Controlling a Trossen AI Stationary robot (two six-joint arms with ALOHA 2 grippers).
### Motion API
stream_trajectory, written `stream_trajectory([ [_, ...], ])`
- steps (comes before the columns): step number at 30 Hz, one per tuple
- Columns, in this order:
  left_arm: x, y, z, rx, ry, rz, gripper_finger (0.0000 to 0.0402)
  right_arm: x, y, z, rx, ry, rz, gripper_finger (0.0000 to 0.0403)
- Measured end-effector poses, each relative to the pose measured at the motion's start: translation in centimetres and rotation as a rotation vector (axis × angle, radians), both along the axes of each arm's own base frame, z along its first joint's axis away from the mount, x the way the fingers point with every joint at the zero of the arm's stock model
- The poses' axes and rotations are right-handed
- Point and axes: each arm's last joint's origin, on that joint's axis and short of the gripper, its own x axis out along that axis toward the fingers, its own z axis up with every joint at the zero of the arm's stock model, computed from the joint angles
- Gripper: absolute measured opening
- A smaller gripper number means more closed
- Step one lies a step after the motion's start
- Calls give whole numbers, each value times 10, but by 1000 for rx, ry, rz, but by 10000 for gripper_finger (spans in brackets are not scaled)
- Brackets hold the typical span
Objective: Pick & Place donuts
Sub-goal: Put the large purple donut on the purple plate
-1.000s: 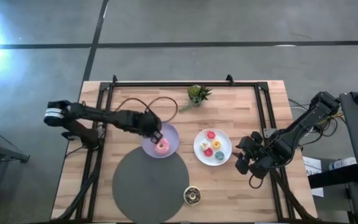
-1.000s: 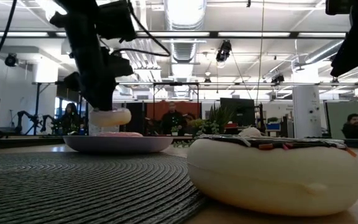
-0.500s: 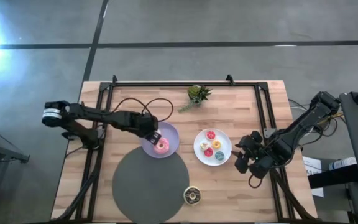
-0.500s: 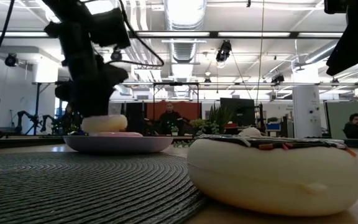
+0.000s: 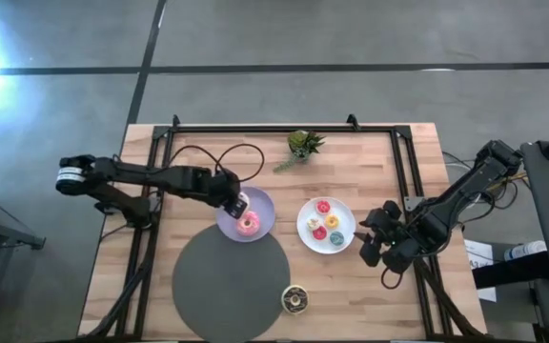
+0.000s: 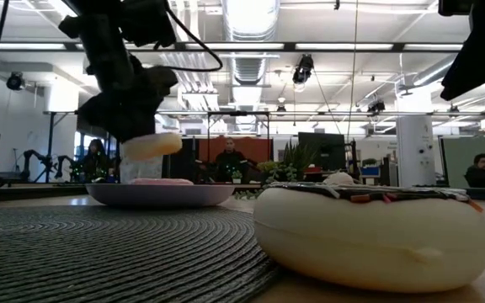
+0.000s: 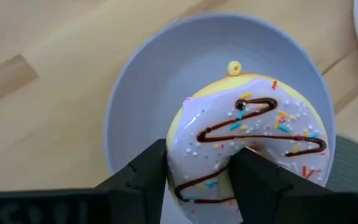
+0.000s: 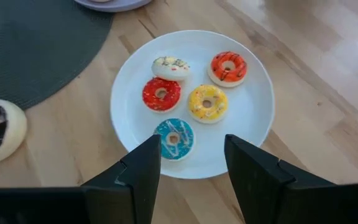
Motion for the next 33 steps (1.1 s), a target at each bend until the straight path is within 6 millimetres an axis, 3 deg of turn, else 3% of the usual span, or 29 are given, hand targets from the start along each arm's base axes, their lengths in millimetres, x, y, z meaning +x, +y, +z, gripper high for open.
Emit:
stream_trajectory([
  [9, -3, -4, 7, 26, -1, -70, 138, 6, 5, 2, 74, -38, 24, 169],
  [11, -5, -2, 7, 56, -4, 39, 138, 7, 4, 3, 77, -42, 17, 169],
  [14, -5, 3, 8, 53, -10, 65, 138, 10, 3, 4, 83, -57, 12, 169],
  [17, -3, 2, 9, 9, -28, -19, 138, 19, 1, 7, 120, -118, -5, 169],
  [24, -2, -2, 8, -2, -31, -60, 138, 76, -21, 25, 219, -413, 29, 168],
  [29, -2, -3, 8, 3, -31, -82, 133, 126, -52, 6, 323, -465, 69, 144],
  [33, -3, -4, 6, 2, -19, -86, 95, 151, -71, -17, 376, -479, 36, 102],
])
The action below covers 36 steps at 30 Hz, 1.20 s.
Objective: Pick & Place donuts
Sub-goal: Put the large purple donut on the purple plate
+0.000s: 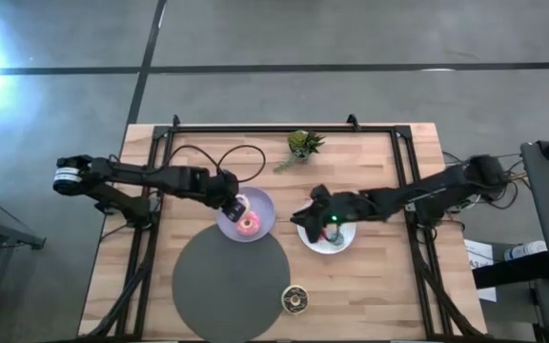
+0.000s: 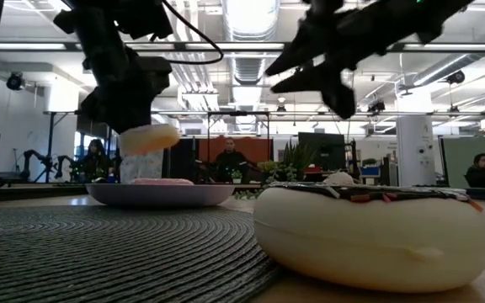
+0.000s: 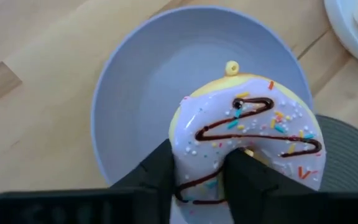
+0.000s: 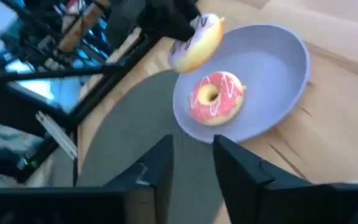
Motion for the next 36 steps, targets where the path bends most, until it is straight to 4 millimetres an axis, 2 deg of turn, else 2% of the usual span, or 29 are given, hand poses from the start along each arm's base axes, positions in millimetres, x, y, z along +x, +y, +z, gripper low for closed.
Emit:
stream_trajectory([
  [5, 2, 0, -6, -2, -52, 9, 24, 30, -17, -11, 128, -37, 28, 49],
  [8, 7, 0, -8, -22, -136, 3, 7, 53, -25, -16, 143, -22, 51, 39],
  [13, 7, -1, -11, -32, -134, -17, 26, 88, -37, -18, 108, -26, 50, 43],
  [18, 5, -3, -11, -37, -124, -33, 58, 112, -48, -18, 116, -39, 72, 45],
  [23, 6, -3, -7, -35, -158, -49, 68, 135, -49, -21, 107, -17, 104, 45],
  [28, -3, -6, -7, -38, -110, -71, 68, 143, -49, -29, 83, 50, 119, 45],
  [36, -13, -11, 10, 62, -175, -99, 77, 136, -49, -29, 41, 109, 138, 45],
])
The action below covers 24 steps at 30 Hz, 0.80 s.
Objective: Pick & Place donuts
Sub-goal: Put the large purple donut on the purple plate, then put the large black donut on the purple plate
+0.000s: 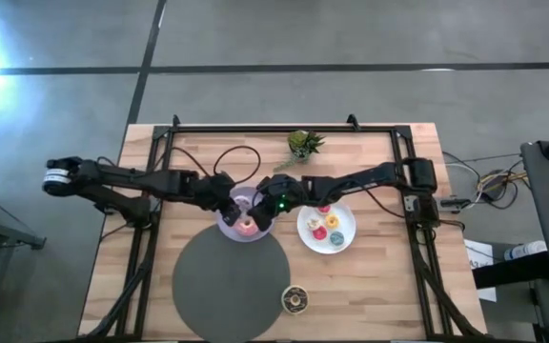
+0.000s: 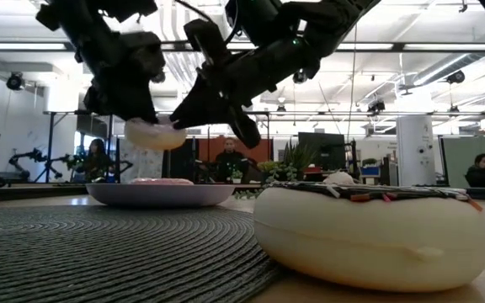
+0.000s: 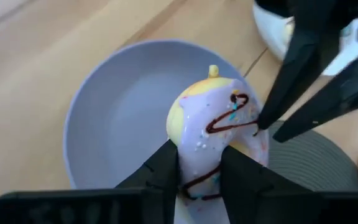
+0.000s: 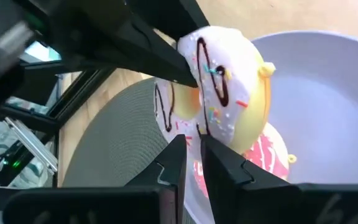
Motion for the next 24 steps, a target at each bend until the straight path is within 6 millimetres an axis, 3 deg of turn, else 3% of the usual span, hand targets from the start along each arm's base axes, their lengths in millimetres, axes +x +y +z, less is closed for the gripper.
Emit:
stream_trajectory([
  [3, -3, 0, 2, 10, -14, 3, 99, -1, 0, 0, -10, 12, 6, 45],
  [10, -12, -5, -24, -63, 58, 50, 171, -2, 0, -2, -14, 28, 6, 45],
  [14, -14, -12, -31, -92, 37, 49, 190, -3, 0, -1, -18, 28, 9, 45],
  [20, -12, -23, -8, -73, -80, -10, 192, -20, 7, 16, -116, 121, 99, 45],
  [24, -7, -42, 10, -78, -231, -116, 192, -49, 37, 42, -270, 208, 305, 45],
])
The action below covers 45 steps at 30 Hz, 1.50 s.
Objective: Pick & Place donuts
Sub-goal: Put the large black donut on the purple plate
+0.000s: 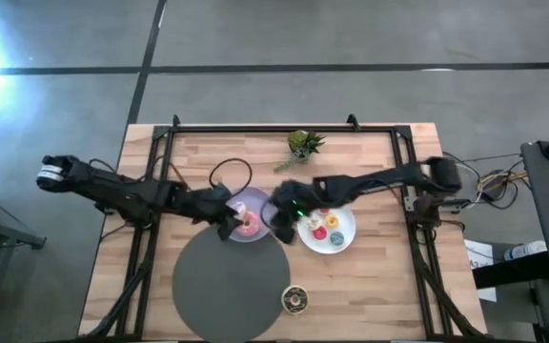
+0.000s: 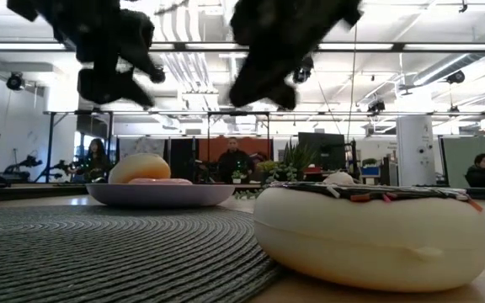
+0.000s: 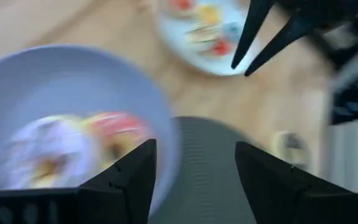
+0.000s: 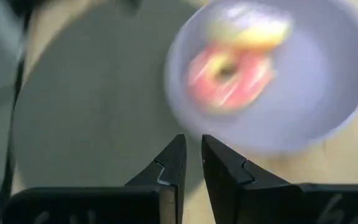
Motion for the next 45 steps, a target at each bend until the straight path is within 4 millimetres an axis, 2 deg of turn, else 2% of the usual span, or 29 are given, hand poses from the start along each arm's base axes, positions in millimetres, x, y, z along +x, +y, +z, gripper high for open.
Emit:
stream_trajectory([
  [2, 3, -11, 4, -19, -58, -41, 192, -19, 18, 8, -44, 52, 102, 45],
  [7, 8, -35, -7, -24, -41, -82, 192, -63, 53, -3, -72, 183, 239, 70],
  [13, 16, -48, -24, -71, 21, -66, 192, -85, 85, -20, -97, 154, 386, 149],
  [18, 21, -55, -25, -125, -6, -45, 192, -79, 113, -29, -155, 22, 526, 201],
  [22, 21, -60, -22, -163, -49, -24, 192, -69, 124, -46, -164, 49, 550, 219],
  [29, 19, -65, -20, -175, -72, 28, 192, -48, 136, -64, -147, 96, 526, 224],
  [34, 18, -67, -20, -168, -75, 18, 192, -43, 139, -61, -139, 86, 492, 224],
  [45, 18, -66, -21, -90, -81, -16, 192, -27, 147, -84, -54, 96, 380, 224],
])
